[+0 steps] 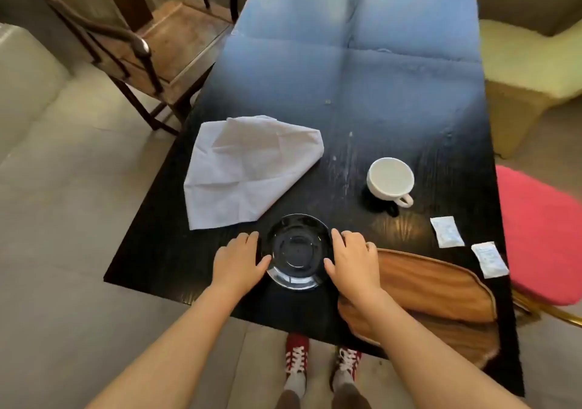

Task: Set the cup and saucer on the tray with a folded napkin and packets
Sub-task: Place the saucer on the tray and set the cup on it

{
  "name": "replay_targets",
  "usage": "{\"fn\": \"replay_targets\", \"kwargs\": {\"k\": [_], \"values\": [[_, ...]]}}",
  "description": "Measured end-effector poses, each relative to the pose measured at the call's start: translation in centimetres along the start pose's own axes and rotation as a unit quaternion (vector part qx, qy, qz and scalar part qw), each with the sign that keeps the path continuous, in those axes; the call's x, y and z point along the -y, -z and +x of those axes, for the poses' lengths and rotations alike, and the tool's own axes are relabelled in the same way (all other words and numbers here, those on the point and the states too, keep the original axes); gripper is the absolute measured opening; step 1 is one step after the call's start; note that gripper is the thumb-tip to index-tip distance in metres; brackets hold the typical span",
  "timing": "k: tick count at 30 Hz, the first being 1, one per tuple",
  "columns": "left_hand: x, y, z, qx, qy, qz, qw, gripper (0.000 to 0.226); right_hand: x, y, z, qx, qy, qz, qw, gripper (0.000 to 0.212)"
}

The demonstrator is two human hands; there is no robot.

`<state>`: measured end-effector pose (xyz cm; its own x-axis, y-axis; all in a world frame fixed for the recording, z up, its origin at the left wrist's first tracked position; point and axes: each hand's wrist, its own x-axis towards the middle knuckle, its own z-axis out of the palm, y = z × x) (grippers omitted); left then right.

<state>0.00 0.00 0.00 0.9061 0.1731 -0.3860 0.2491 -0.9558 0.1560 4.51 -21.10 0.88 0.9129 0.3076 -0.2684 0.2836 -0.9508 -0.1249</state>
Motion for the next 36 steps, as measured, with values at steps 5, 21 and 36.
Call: {"fn": "replay_targets", "kwargs": {"k": [5,21,36], "values": [[-0.3,-1.4,-0.1,0.017,0.048,-0.124,0.991,0.052,0.2,-0.6,0.6,0.039,0.012,0.022,0.999,0.063],[-5.6,0.4,-2.3,0.023,0.083,-0.514,0.854,0.040,-5.0,1.8,-4.2,-0.045,-0.152,0.432,0.888,0.060],[-13.9,-4.4,-5.3,0.101,-0.001,-0.460,0.882,0.043,-12.8,-0.1,-12.2,-0.065,-0.321,0.493,0.806,0.045]]}}
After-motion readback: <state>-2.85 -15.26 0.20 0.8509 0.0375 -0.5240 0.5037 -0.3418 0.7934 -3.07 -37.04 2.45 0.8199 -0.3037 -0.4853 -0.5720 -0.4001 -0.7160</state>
